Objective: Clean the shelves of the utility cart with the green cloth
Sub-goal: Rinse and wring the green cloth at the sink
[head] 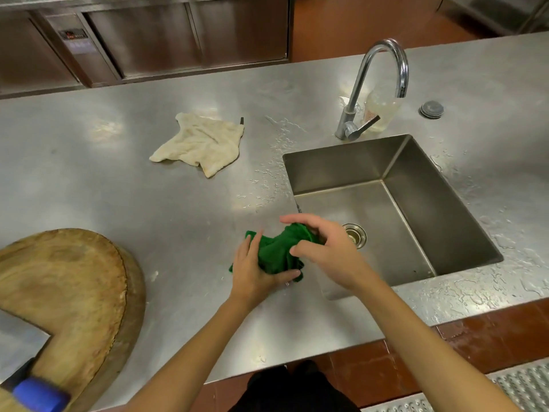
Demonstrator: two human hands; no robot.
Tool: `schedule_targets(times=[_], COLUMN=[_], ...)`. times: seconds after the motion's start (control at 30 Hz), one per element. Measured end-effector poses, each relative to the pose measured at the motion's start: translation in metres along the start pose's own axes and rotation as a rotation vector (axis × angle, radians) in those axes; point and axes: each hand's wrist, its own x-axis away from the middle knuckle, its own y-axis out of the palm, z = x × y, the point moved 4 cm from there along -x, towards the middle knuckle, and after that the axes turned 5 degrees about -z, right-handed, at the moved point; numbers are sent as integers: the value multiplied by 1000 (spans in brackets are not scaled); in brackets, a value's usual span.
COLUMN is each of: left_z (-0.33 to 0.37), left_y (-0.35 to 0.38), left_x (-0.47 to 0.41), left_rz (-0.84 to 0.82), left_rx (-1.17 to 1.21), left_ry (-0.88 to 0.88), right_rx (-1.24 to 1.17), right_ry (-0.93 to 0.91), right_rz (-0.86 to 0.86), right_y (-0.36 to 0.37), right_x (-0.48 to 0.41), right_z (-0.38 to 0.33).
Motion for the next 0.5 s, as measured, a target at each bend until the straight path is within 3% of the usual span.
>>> schedule_targets(times=[0.1, 0.27, 0.5], left_z=[15, 72, 141], left_y=[-1, -7, 5], left_x=[-19, -22, -37], left_rz=[-127, -268, -373], left_rx=[216, 366, 734], left_ry=[71, 149, 93], right_rx=[-56, -50, -69], right_ry=[-88, -179, 27], right_rz=[10, 46, 396], right_y=[-7, -30, -107], right_x=[3, 7, 27], right_z=[-25, -42, -4])
